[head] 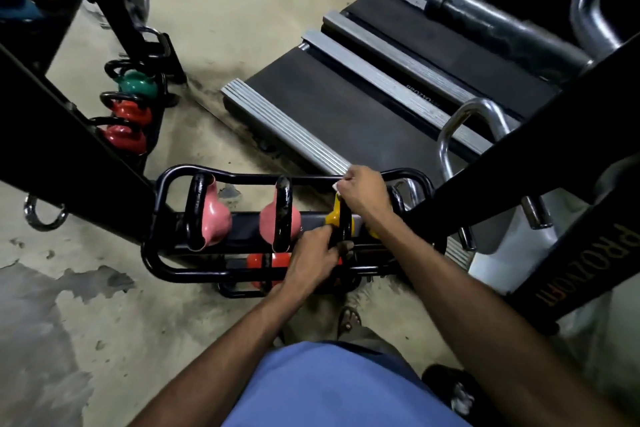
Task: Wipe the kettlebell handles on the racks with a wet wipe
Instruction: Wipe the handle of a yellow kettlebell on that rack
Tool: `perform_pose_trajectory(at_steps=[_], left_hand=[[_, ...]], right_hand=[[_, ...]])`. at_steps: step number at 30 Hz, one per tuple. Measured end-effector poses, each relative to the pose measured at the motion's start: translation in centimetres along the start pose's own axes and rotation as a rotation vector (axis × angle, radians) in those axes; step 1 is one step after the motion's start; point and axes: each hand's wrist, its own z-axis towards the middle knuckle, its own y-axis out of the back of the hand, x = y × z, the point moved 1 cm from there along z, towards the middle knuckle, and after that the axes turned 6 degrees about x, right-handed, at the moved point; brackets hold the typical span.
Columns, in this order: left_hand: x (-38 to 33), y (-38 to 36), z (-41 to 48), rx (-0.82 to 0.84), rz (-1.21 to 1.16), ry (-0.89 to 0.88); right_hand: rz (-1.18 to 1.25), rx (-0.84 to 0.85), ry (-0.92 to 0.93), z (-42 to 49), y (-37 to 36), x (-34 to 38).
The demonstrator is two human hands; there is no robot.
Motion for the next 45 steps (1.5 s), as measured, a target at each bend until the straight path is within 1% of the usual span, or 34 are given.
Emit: perform_pose_trajectory(at_steps=[1, 2, 4, 5, 6, 7, 9, 10, 11, 12, 13, 15, 16, 19, 21, 22, 23, 25, 27, 29, 31, 32, 33, 34, 35, 36, 38, 39, 40, 41, 42, 43, 44, 45], left_hand=[[-0.2, 0.1, 0.0, -0.006, -0.016, -0.003], [-0.3, 0.2, 0.0, -0.014, -0.025, -0.011], [-0.8, 0.3, -0.3, -0.031, 0.014, -0.031], [-1.0, 0.3, -0.5, -0.044, 0.055, -0.042], [-1.2, 0.2, -0.8, -0.049, 0.091, -0.05], [-1.3, 0.0, -1.1, -0.052, 0.118, -0.067], [-1.0, -0.3, -1.7, -0.062, 0.207, -0.183], [-0.8, -0.4, -1.8, -0.06, 0.279, -0.256], [-0.7, -0.4, -1.7, -0.052, 0.348, -0.318], [-0.7, -0.3, -1.7, -0.049, 0.395, -0.362], [-0.9, -0.2, -1.7, -0.047, 0.418, -0.391], [-1.4, -0.1, -1.8, -0.063, 0.434, -0.411], [-1.5, 0.0, -1.9, -0.069, 0.444, -0.417], [-1.6, 0.0, -1.8, -0.084, 0.443, -0.384], [-1.5, -0.2, -1.7, -0.096, 0.442, -0.369], [-1.4, -0.4, -1.7, -0.105, 0.457, -0.378], [-1.4, -0.5, -1.8, -0.11, 0.47, -0.378], [-1.7, -0.5, -2.0, -0.109, 0.476, -0.347], [-1.7, -0.4, -1.9, -0.111, 0.467, -0.344], [-1.6, -0.4, -1.9, -0.091, 0.44, -0.371], [-1.3, -0.4, -1.7, -0.074, 0.428, -0.401], [-1.1, -0.4, -1.7, -0.069, 0.422, -0.409], [-0.9, -0.4, -1.6, -0.067, 0.415, -0.412], [-0.7, -0.3, -1.5, -0.064, 0.408, -0.41], [-0.6, -0.2, -1.4, -0.058, 0.407, -0.408], [-0.4, -0.1, -1.2, -0.049, 0.413, -0.413], [-0.4, 0.1, -0.9, -0.03, 0.431, -0.433], [-0.5, 0.1, -0.9, -0.026, 0.439, -0.438], [-0.5, 0.2, -0.9, -0.023, 0.445, -0.44], [-0.6, 0.3, -0.9, -0.026, 0.448, -0.438], [-0.7, 0.5, -0.9, -0.039, 0.445, -0.436], [-0.8, 0.6, -1.0, -0.049, 0.439, -0.432], [-0.8, 0.7, -1.0, -0.053, 0.434, -0.429], [-0.9, 0.8, -1.1, -0.054, 0.436, -0.43]], right_hand=[[0.216, -0.025, -0.118, -0.4, -0.2, -0.9], [0.461, -0.007, -0.231, -1.1, -0.6, -1.6], [1.019, 0.128, -0.451, -2.7, -1.9, -2.5], [1.241, 0.175, -0.537, -3.1, -2.6, -3.0], [1.368, 0.185, -0.59, -3.2, -2.9, -3.4], [1.427, 0.186, -0.606, -3.1, -2.9, -3.6], [1.412, 0.167, -0.576, -2.6, -2.3, -3.8], [1.354, 0.146, -0.526, -2.2, -2.0, -3.9], [1.284, 0.124, -0.448, -1.8, -1.5, -3.8], [1.157, 0.113, -0.352, -1.3, -1.0, -3.6], [0.966, 0.119, -0.242, -0.5, -0.7, -3.4], [0.451, 0.171, -0.025, 1.2, 0.0, -2.3], [0.211, 0.214, 0.064, 1.8, 0.7, -1.4], [-0.35, 0.384, 0.364, 2.5, 1.2, 1.2], [-0.658, 0.44, 0.54, 2.0, 0.9, 2.6], [-0.739, 0.443, 0.591, 1.6, 0.8, 3.0], [-0.77, 0.434, 0.607, 1.5, 0.7, 3.1], [-0.69, 0.386, 0.564, 1.6, 1.0, 2.9], [-0.449, 0.305, 0.443, 2.0, 1.0, 1.2], [-0.068, 0.167, 0.284, 1.3, 0.3, -1.3], [0.391, 0.006, 0.075, -0.6, -0.5, -3.3], [0.66, -0.003, -0.069, -1.6, -1.2, -3.9], [0.94, 0.049, -0.227, -2.4, -1.9, -4.2], [1.181, 0.143, -0.39, -2.7, -2.8, -4.4], [1.35, 0.235, -0.519, -2.7, -3.6, -4.5], [1.457, 0.283, -0.603, -2.4, -4.0, -4.6], [1.535, 0.3, -0.673, -1.7, -4.7, -4.9], [1.546, 0.294, -0.67, -1.5, -4.7, -4.8], [1.537, 0.276, -0.639, -1.6, -4.5, -4.5], [1.455, 0.216, -0.564, -1.6, -4.3, -4.3], [1.311, 0.123, -0.455, -1.5, -3.8, -4.1], [1.108, 0.047, -0.314, -1.3, -3.2, -3.8], [0.874, 0.018, -0.163, -1.1, -2.6, -3.5], [0.623, 0.031, -0.021, -0.6, -1.9, -3.1]])
